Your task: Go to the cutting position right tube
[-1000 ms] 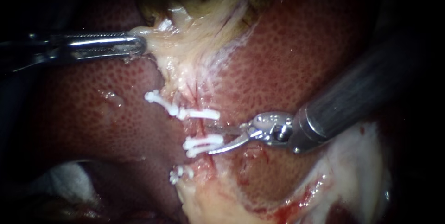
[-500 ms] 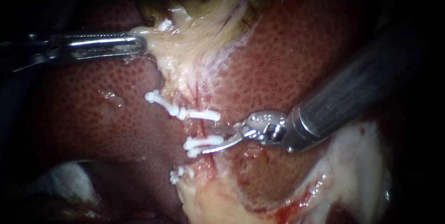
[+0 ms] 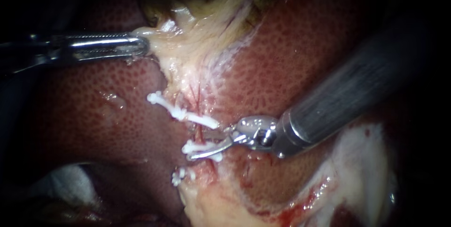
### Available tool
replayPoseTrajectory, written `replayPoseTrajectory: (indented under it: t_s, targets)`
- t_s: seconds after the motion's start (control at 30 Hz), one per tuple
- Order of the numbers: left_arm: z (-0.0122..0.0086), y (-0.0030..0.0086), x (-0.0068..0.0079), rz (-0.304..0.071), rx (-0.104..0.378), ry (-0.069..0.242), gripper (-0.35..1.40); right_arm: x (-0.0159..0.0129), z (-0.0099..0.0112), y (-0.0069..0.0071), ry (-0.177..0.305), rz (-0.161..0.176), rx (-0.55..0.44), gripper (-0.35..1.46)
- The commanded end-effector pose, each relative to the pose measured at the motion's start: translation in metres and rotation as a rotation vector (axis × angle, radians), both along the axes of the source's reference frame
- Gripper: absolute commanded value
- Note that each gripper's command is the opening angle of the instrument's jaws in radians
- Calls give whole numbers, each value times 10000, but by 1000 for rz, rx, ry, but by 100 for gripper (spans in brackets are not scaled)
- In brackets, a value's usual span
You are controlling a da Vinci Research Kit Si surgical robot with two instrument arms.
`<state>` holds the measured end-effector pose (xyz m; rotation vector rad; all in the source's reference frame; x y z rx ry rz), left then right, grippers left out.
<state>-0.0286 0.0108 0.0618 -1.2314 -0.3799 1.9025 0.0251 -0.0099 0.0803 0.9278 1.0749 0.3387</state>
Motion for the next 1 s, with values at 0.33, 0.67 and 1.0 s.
replayPoseTrajectory:
  t_s: [0.33,0.67,1.0]
  targets:
    - [1,0,-2,1,0,-1,-35,18,1,-1,57,19,58,128]
    - [1,0,-3,1,0,-1,-35,26,3,2,76,38,62,128]
    - [1,0,-2,1,0,-1,-35,24,4,3,75,40,61,118]
